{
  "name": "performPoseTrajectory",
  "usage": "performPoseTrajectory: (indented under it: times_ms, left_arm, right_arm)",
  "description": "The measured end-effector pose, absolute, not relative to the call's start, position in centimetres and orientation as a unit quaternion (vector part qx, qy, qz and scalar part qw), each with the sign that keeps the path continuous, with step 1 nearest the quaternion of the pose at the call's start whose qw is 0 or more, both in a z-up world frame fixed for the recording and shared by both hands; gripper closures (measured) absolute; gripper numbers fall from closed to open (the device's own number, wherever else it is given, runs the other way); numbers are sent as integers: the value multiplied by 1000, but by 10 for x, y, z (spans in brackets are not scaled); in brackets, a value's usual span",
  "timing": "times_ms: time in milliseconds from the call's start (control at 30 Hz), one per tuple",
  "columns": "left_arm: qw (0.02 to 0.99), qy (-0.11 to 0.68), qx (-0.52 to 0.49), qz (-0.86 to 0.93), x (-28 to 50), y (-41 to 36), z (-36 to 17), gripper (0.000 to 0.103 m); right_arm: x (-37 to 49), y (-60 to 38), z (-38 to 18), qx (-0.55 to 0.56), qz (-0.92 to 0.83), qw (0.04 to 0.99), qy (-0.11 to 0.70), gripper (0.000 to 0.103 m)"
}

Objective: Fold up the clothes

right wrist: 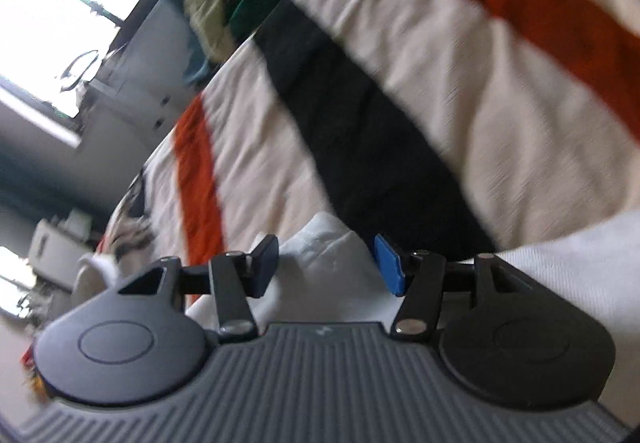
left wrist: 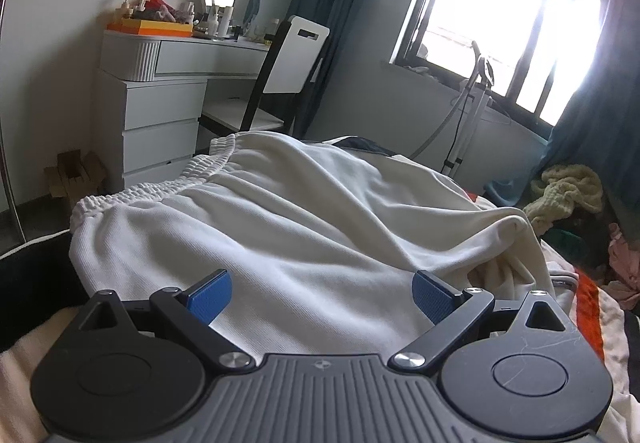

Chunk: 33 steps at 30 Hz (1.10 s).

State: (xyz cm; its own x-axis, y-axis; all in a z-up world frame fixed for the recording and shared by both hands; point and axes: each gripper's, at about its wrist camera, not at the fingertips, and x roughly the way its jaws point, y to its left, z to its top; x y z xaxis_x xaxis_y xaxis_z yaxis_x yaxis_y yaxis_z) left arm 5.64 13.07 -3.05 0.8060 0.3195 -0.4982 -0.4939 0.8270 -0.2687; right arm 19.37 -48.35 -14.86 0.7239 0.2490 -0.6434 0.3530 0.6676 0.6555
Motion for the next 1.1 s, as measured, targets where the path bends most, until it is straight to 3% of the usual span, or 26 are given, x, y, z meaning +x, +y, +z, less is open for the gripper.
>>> performPoseTrajectory:
  times_ms: [67,133,233,367,467,633,833,1100]
  left_arm:
    - [929,222,-198,218,57,131,-30,5]
    - [929,224,-198,217,57,131,-30,5]
    - [930,222,-197,217,56,132,-30,5]
    - [931,220,-191,218,57,130,-30,5]
    - [933,220,-185,217,58,128,-30,5]
    - [934,222,-180,213,58,126,-29,5]
    - [934,224,-186,207,56,128,-29,5]
    - [934,232,-186,198,59,127,-32,5]
  right_arm:
    - [193,-475,-145,385,-21,842,377,72]
    - [192,-469,-140,364,-18,851,377,81]
    - [181,-471,-124,335,-50,880,333,84]
    - [153,-484,-92,290,-141,925,203,84]
    - [140,-498,-88,275,-222,921,161,76]
    - [119,-539,-105,366,-269,870,193,36]
    - [56,-563,-110,401,-360,821,190,35]
    - [15,-590,-169,574,-351,706,220,36]
